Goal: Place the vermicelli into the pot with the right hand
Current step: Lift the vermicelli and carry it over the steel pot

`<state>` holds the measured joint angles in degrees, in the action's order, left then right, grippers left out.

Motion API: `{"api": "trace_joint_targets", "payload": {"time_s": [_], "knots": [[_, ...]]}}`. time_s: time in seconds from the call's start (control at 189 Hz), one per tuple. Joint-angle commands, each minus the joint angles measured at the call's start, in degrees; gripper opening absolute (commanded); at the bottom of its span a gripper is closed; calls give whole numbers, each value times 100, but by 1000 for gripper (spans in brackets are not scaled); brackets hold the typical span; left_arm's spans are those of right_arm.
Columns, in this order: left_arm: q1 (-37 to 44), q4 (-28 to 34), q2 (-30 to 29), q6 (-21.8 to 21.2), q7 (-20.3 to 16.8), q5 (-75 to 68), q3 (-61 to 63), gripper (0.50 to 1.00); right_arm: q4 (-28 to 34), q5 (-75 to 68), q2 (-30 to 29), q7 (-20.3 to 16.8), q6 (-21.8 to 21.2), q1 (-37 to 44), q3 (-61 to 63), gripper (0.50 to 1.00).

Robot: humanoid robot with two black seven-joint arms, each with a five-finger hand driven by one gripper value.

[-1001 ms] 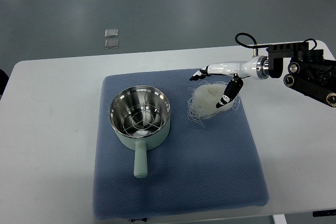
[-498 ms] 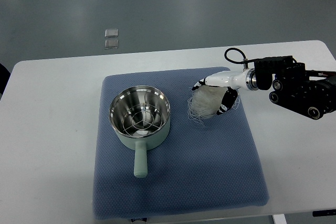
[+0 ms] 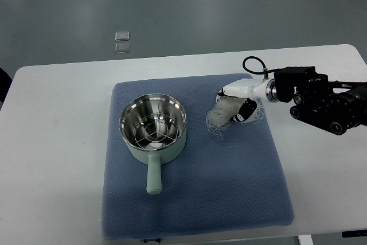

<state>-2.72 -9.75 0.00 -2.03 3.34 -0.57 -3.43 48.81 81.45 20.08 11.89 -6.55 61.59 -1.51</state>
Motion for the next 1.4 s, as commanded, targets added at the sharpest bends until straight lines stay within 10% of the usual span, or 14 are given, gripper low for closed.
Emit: {"api": "trace_joint_targets", "payload": {"time_s": [0.0, 1.213, 1.308, 1.393], "knots": [[0, 0, 0, 0, 0, -5, 0, 1000, 50, -94, 92, 42, 241, 143, 72, 500], [-35, 9, 0, 0, 0, -5, 9, 1000, 1386, -534, -813, 261, -224, 1066, 696, 500], [-35, 9, 0, 0, 0, 4, 9, 1000, 1386, -542, -804, 279, -215, 934, 696, 815], [-35, 9, 0, 0, 0, -5, 9, 1000, 1386, -551, -804, 305, -224, 873, 696, 876]]}}
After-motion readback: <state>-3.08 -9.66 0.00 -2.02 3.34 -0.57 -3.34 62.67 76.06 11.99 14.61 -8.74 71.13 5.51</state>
